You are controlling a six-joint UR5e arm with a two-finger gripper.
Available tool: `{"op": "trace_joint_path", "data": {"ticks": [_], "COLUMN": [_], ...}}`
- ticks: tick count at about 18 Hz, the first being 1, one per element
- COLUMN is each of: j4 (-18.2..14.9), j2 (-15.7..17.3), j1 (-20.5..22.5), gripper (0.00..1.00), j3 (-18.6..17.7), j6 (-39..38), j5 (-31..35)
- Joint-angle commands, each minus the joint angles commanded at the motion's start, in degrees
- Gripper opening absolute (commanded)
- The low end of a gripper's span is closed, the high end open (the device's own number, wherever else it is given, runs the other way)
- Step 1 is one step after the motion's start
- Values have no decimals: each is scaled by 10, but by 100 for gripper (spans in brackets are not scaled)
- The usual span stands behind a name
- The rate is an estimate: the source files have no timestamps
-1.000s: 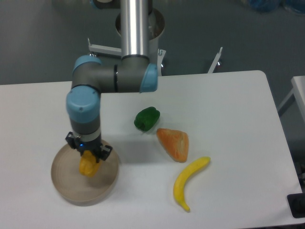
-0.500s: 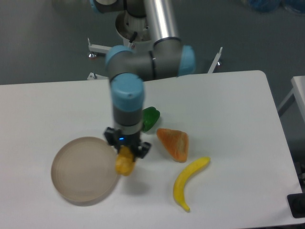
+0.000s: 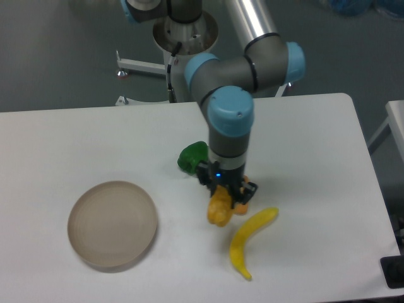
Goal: Pick up the yellow pepper from the plate
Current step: 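Lift the yellow pepper off the plate and carry it toward the banana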
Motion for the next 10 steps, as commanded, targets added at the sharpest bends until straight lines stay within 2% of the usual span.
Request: {"op": "trace_joint_path", "data": {"ticks": [10], "j4": [3], "j2": [-3], "j1": [5], "gripper": [40], "j3": [0], "j6": [8], "j5": [2]}}
